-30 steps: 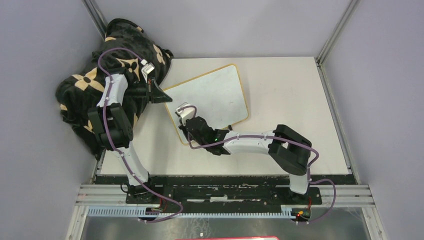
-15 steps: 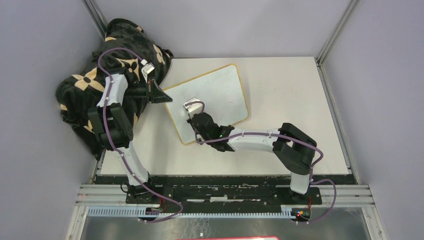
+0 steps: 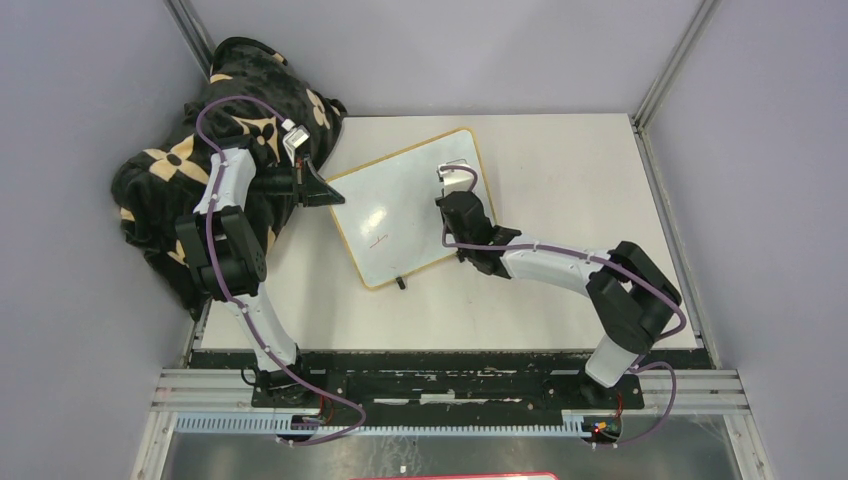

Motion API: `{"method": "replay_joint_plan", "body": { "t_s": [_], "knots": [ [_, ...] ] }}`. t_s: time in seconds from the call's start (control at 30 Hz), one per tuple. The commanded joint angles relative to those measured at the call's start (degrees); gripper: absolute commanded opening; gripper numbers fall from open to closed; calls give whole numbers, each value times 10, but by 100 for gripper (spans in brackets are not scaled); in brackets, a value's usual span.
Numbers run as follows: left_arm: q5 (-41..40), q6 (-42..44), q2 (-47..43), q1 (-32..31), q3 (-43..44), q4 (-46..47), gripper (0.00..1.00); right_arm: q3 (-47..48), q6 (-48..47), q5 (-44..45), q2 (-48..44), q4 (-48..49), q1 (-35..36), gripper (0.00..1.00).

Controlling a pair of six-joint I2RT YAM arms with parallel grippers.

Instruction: Erase the whiteboard

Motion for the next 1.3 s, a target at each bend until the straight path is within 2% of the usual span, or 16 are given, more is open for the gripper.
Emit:
{"method": "replay_joint_plan", "body": {
  "t_s": [0.0,0.27,0.5,0.73,0.83,0.93,1.17,1.27],
  "knots": [
    [-34,37,-21,-8,-7,6,3,8,33,-67,1,9,7,1],
    [-32,35,-18,-8,-5,6,3,31,36,-149,24,50,71,1],
    [-33,38,-18,-8,-9,7,3,112,35,-255,93,57,119,1],
    [-32,38,-18,-8,-9,7,3,155,28,-288,128,53,139,1],
    [-32,38,-20,-8,-10,6,3,169,27,-270,138,30,139,1],
    [-33,38,-21,-8,-11,6,3,182,21,-211,147,-2,138,1],
    [-34,39,-23,-8,-11,7,3,145,-10,-75,122,-19,131,1],
    [-33,39,-23,-8,-12,6,3,121,-7,-58,102,-24,108,1]
  ]
}}
